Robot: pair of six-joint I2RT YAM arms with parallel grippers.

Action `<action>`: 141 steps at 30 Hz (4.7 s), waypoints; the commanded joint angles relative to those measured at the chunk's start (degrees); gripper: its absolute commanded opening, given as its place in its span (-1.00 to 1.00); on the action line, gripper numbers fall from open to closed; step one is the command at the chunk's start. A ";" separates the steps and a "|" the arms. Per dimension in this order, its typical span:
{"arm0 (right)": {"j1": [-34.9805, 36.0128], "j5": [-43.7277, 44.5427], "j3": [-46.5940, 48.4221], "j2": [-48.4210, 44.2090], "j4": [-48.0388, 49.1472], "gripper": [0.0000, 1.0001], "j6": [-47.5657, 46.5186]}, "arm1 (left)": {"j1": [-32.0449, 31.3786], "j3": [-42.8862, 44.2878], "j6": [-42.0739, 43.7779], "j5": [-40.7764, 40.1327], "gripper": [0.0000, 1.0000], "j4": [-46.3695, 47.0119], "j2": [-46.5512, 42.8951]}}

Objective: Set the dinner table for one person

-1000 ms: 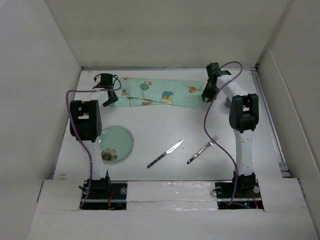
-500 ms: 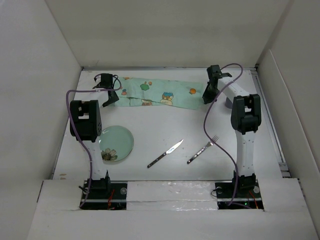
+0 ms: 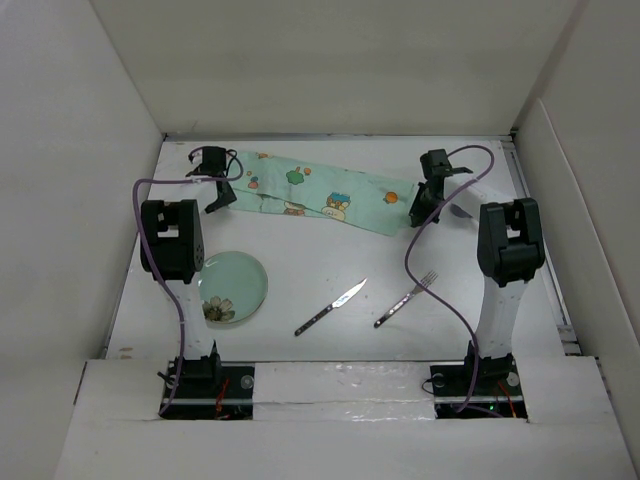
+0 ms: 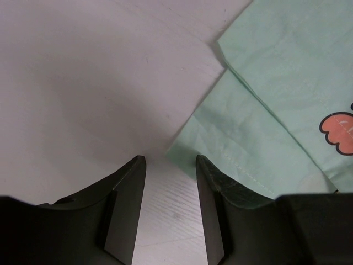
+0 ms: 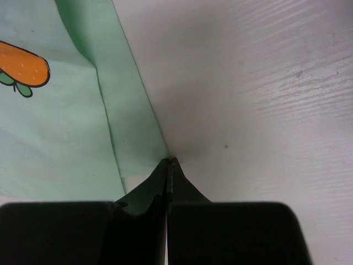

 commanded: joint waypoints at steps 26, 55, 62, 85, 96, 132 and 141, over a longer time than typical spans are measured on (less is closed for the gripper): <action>0.87 1.01 6.86 3.18 -2.97 -0.04 -0.35 | -1.69 -0.29 0.82 -2.00 -1.00 -2.76 -1.88; 1.93 -9.61 16.86 -13.15 -12.63 -1.00 -4.74 | -1.08 9.54 0.20 7.31 -1.00 -7.06 -22.70; -2.28 -24.99 23.64 -24.67 -13.17 -1.00 -3.08 | 5.34 19.47 -2.26 16.02 -1.00 -8.64 -30.45; -9.24 -37.23 36.74 -32.07 -3.15 -1.00 8.88 | 8.95 37.50 -4.55 21.64 -1.00 -11.90 -33.62; -11.08 -33.89 39.10 -15.65 4.41 -1.00 10.55 | 8.95 32.74 -7.97 25.34 -1.00 -6.18 -21.68; -12.84 -27.30 -3.05 -8.60 10.39 -1.00 0.36 | 9.56 -28.06 -6.57 30.26 -1.00 14.73 -25.79; -12.84 -20.88 -12.64 -11.32 9.51 -1.00 -1.76 | 9.56 -33.69 -4.81 28.77 -1.00 12.80 -28.42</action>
